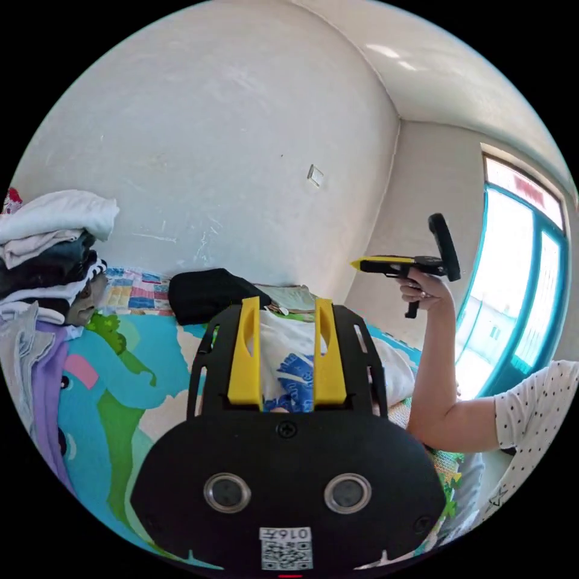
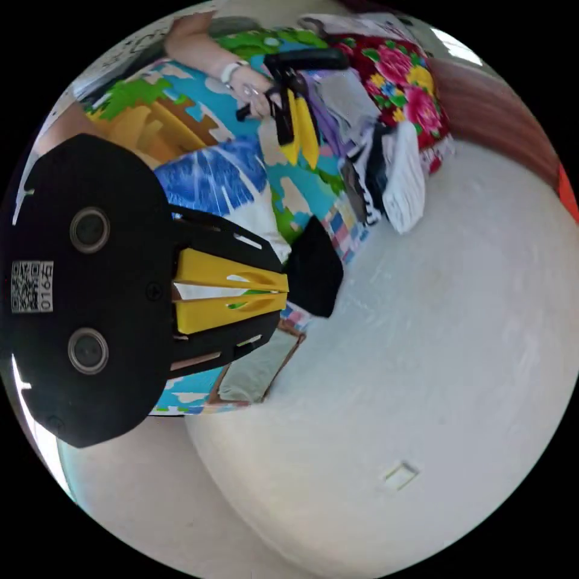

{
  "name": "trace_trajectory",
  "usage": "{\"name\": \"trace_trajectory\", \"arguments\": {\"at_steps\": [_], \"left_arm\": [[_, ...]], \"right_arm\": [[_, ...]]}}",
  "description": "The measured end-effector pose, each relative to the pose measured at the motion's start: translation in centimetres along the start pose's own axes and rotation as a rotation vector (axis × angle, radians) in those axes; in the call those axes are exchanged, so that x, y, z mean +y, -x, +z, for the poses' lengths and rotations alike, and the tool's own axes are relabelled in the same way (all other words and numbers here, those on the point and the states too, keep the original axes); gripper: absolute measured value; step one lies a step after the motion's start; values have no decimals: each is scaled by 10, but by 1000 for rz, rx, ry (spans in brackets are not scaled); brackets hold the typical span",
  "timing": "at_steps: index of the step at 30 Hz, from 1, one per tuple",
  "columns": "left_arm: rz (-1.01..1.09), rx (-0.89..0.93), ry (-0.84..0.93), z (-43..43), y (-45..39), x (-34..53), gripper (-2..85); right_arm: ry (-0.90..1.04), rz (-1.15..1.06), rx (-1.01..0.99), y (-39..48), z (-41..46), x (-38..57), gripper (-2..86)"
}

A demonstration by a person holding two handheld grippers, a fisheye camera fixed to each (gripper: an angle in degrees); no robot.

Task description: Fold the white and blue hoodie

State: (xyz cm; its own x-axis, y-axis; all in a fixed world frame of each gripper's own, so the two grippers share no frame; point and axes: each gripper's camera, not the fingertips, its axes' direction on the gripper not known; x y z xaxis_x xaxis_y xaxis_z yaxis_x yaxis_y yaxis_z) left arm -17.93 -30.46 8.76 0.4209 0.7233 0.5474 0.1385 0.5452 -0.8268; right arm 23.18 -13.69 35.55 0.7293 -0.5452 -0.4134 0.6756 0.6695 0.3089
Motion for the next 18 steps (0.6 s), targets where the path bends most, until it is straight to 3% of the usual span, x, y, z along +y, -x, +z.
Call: {"name": "trace_trajectory", "arguments": {"at_steps": [2,4,8,12,16,18], "left_arm": [[-20,204,174,25,-2,-7,176],[8,177,312,51,-14,-7,179],[174,-138,433,75,-56,2,126],[296,-79,427,65,-79,9,7],[215,25,424,48,-66,11,-7],[149,73,399,30,-58,14,-9]], "right_arm": [[59,135,36,-31,15,16,152],[136,180,-31,-47,31,26,230],[298,208,-120,-62,68,42,210],[452,286,-133,-73,104,54,180],[594,265,-240,-66,135,64,117],[576,233,-257,-59,131,61,99]]}}
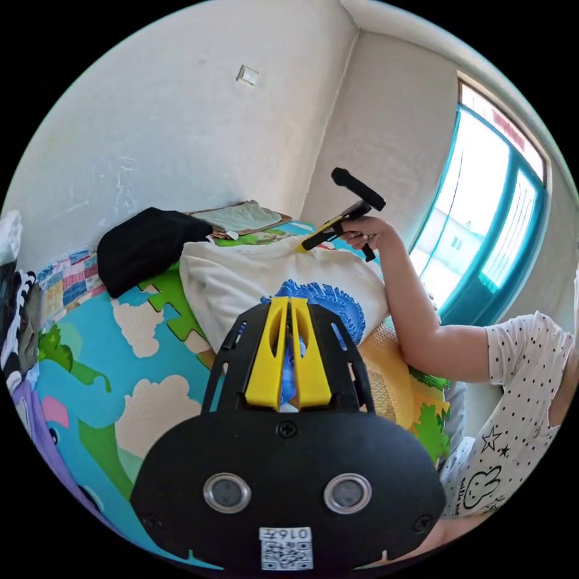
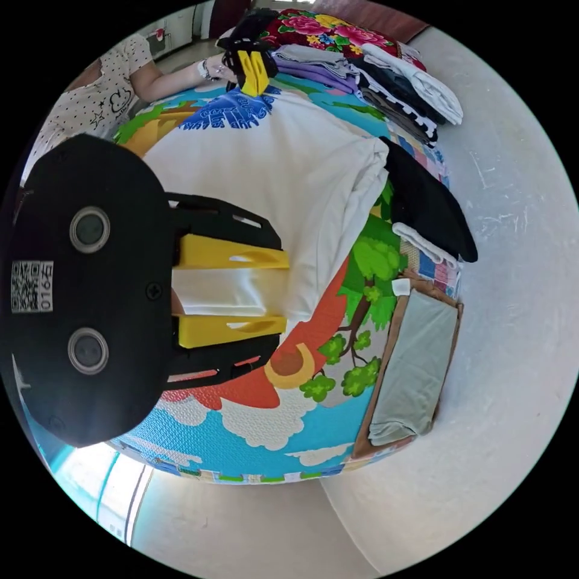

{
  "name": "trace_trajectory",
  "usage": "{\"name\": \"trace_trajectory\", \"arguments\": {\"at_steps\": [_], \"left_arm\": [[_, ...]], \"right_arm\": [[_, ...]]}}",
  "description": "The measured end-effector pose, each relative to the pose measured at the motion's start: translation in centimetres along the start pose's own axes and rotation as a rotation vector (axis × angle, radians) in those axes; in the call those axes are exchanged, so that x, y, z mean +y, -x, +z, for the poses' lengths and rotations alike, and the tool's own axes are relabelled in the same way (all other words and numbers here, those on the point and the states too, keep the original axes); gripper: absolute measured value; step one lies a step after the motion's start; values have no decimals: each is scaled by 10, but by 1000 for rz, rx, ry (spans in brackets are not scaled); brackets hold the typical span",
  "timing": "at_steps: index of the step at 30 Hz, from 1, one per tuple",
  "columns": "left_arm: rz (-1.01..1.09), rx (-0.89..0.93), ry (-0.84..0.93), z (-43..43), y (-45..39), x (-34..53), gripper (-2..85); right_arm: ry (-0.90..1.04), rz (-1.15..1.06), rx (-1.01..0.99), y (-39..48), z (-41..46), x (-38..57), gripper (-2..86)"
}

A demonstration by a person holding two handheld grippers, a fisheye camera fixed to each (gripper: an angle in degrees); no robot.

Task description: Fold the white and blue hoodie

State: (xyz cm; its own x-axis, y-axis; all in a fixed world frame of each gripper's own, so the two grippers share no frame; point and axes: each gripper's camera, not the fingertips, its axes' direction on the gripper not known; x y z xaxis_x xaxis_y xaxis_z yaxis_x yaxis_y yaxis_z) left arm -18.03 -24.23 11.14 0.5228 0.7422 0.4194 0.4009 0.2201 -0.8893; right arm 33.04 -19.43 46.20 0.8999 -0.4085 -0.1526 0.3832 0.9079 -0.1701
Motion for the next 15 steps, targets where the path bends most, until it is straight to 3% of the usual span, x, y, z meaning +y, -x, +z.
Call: {"name": "trace_trajectory", "arguments": {"at_steps": [2,5,8,11,15], "left_arm": [[8,-46,-28,-13,-6,9,-9],[29,-292,-103,-42,-25,26,-10],[-126,-485,-263,-81,-23,56,-10],[-301,-499,-393,-124,-5,94,-10],[-373,-493,-592,-180,-2,148,-10]], "right_arm": [[-93,-90,-59,19,-23,6,53],[-337,-294,-205,57,-79,28,40],[-598,-561,-287,111,-138,64,36],[-743,-873,-325,179,-178,101,41],[-697,-1399,-409,267,-188,142,58]]}}
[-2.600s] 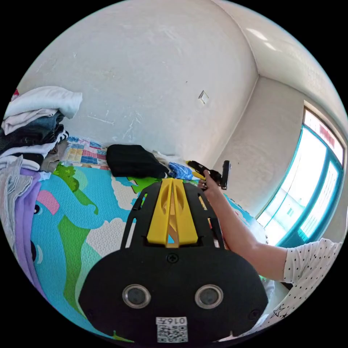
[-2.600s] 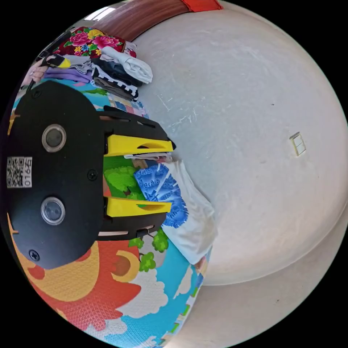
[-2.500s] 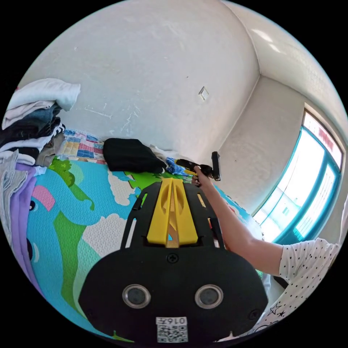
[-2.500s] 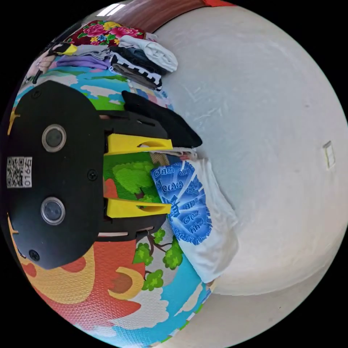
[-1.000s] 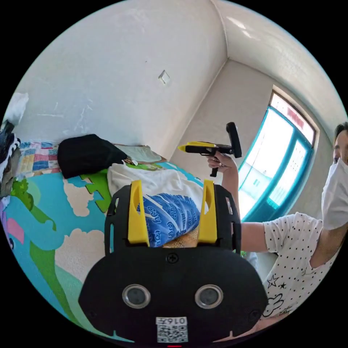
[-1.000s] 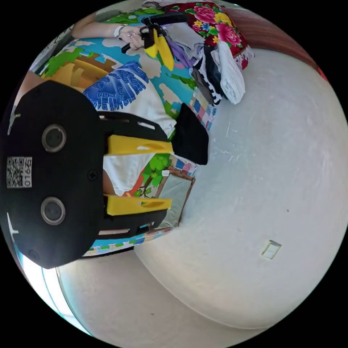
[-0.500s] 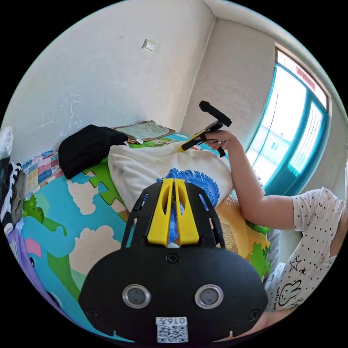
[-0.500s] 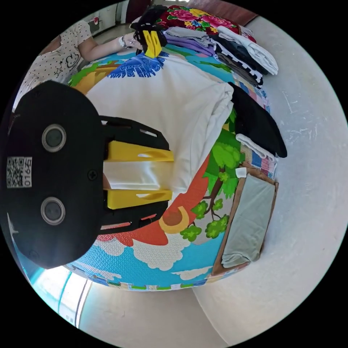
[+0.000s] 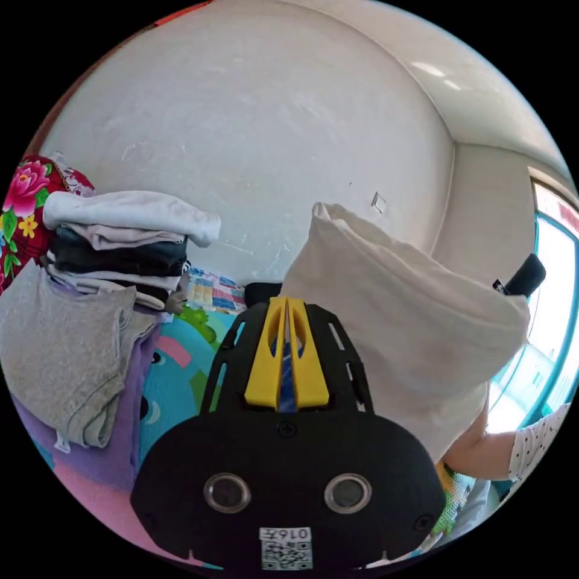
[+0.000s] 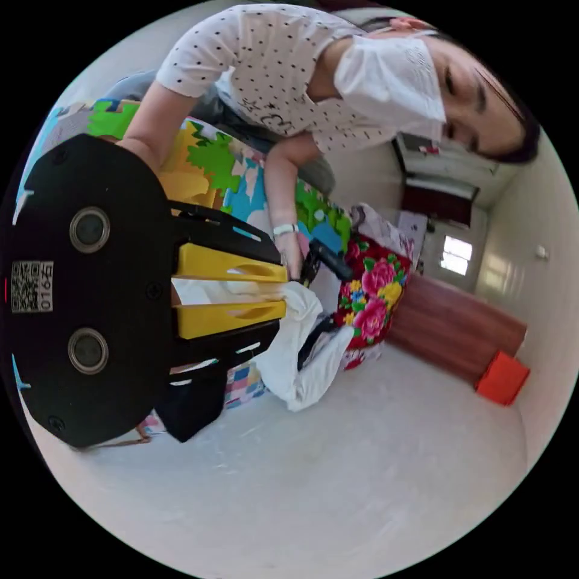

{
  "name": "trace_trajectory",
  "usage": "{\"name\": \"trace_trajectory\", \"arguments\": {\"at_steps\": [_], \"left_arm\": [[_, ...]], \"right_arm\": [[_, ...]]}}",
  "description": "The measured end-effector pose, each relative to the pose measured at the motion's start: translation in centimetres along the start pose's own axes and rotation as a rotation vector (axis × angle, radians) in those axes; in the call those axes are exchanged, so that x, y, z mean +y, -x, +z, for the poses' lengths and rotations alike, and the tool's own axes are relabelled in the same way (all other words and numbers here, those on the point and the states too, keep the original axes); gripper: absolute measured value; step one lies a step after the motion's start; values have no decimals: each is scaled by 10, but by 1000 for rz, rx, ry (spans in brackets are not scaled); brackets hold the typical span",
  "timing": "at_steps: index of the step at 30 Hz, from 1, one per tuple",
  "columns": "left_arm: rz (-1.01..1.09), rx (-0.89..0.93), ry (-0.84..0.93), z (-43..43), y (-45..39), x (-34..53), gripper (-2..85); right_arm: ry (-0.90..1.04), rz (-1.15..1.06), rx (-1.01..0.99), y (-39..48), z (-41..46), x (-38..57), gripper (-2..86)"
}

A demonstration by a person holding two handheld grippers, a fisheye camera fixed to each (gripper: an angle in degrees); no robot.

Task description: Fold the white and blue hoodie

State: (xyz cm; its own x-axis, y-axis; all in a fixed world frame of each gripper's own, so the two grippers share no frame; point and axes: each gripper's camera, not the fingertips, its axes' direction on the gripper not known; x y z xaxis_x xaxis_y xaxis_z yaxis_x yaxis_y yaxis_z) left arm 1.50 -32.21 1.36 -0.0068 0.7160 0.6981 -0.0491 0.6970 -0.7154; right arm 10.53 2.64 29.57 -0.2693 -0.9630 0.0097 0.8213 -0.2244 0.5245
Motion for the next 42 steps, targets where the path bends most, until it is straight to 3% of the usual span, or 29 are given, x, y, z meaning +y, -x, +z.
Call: {"name": "trace_trajectory", "arguments": {"at_steps": [1,3,7,10,13,18,20,23,28,32,36,40,42], "left_arm": [[-12,-13,-25,-8,4,2,-9],[-67,-82,-87,-36,20,11,-9],[-130,-71,-125,-65,41,21,-9],[-132,-3,-95,-69,50,27,-10],[-128,64,-40,-68,58,31,-10],[-98,102,6,-76,67,37,-10],[-88,105,15,-79,69,39,-10],[-57,92,46,-82,68,39,-10],[65,-21,160,-96,43,30,-10],[190,-185,379,-117,28,20,-10],[243,-259,463,-164,31,16,-9],[262,-101,478,-210,35,34,-7],[245,72,465,-230,37,53,3]], "right_arm": [[-18,-121,-89,14,12,-18,67],[-50,-102,-121,14,20,-41,98],[-62,176,109,-19,20,-33,125],[171,372,237,-55,47,-5,127],[384,354,116,-69,92,12,139],[508,233,-210,-77,169,0,142],[722,246,-303,-82,222,-8,134],[854,301,-328,-95,243,-25,106],[918,318,-225,-89,228,-42,41],[754,445,-29,-78,151,-51,18],[560,659,-39,-91,70,-48,8],[230,858,-67,-98,-25,-52,1],[63,894,-76,-96,-68,-57,0]]}}
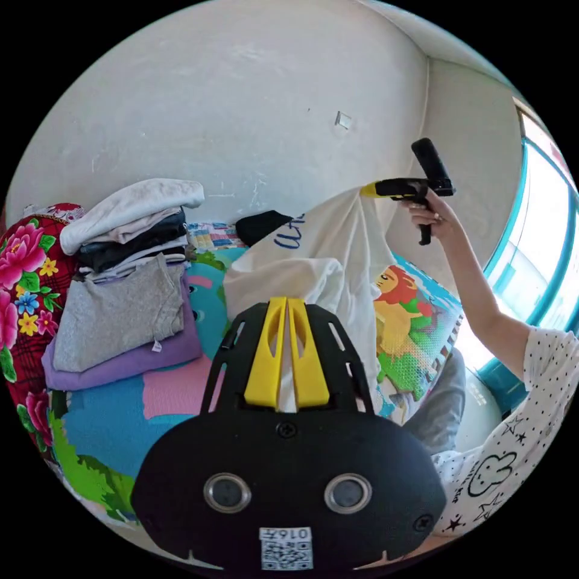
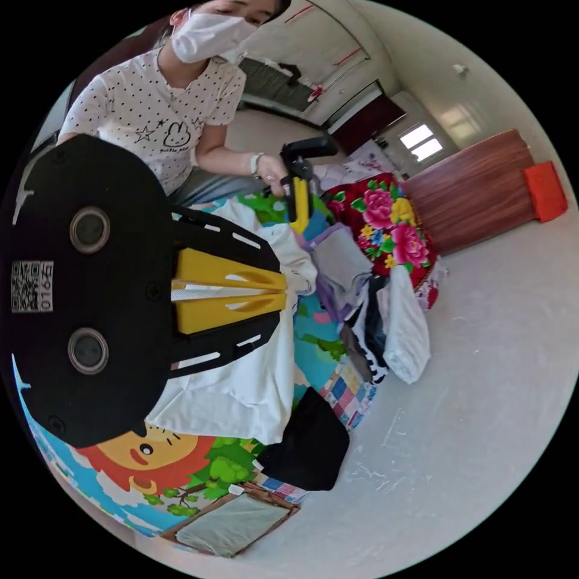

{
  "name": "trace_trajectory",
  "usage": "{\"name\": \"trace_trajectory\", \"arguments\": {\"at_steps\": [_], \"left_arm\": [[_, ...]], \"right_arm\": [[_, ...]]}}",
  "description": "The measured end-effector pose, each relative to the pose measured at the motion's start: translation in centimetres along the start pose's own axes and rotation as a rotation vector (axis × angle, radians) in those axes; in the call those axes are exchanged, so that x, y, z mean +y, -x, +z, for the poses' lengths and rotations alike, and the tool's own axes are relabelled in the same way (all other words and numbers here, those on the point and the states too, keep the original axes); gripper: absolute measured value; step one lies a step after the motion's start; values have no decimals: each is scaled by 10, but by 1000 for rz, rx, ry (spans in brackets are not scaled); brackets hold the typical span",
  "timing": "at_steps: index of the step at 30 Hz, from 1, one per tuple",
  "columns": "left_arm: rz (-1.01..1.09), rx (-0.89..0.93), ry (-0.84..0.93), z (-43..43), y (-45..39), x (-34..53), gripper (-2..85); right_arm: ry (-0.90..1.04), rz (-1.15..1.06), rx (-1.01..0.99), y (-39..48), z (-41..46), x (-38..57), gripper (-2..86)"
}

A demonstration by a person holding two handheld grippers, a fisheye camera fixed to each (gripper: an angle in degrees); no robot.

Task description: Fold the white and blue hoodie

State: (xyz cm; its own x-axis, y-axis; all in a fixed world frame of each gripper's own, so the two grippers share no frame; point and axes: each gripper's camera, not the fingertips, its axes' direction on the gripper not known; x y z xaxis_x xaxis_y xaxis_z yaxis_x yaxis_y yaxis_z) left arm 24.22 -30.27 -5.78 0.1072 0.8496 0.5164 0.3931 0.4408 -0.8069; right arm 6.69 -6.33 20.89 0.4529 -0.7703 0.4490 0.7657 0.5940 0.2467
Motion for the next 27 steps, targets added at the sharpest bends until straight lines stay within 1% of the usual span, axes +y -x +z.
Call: {"name": "trace_trajectory", "arguments": {"at_steps": [1,3,6,8,10,12,13,14,15,16,17,18,21,22,23,24,26,27], "left_arm": [[3,32,-17,-1,-1,6,8],[1,101,-33,2,-7,22,68],[-54,52,26,12,-6,30,131],[-65,38,20,14,-5,37,144],[-78,20,-18,9,-4,44,149],[-94,-80,-140,-9,-6,56,152],[-96,-124,-164,-14,-7,58,164],[-125,-225,-194,-22,-8,62,187],[-134,-287,-214,-29,-7,65,201],[-128,-288,-223,-33,-6,65,208],[-113,-242,-225,-38,-1,66,209],[-108,-185,-175,-38,7,62,212],[-88,-98,-30,-19,27,53,220],[-95,-74,-14,-15,31,52,221],[-115,-10,-7,-7,39,49,221],[-124,84,-14,2,45,44,220],[-145,183,-7,17,52,35,217],[-131,196,10,28,50,26,213]], "right_arm": [[-82,13,-42,6,-25,2,0],[-180,18,-83,16,-59,2,0],[-299,-13,-112,40,-109,1,1],[-396,-44,-134,61,-153,1,0],[-443,-96,-132,78,-185,0,-1],[-496,-130,-54,97,-215,-1,-2],[-503,-148,-18,108,-234,-4,-2],[-529,-137,11,116,-252,-5,-3],[-544,-132,17,119,-262,-6,-3],[-566,-114,12,122,-281,-7,-3],[-589,-104,2,124,-300,-8,-4],[-602,-106,1,126,-309,-9,-4],[-682,-136,3,138,-351,-8,-4],[-710,-158,9,144,-367,-8,-4],[-738,-164,15,151,-382,-9,-4],[-744,-169,19,154,-388,-10,-4],[-732,-176,50,168,-409,-20,-4],[-730,-179,55,171,-413,-23,-4]]}}
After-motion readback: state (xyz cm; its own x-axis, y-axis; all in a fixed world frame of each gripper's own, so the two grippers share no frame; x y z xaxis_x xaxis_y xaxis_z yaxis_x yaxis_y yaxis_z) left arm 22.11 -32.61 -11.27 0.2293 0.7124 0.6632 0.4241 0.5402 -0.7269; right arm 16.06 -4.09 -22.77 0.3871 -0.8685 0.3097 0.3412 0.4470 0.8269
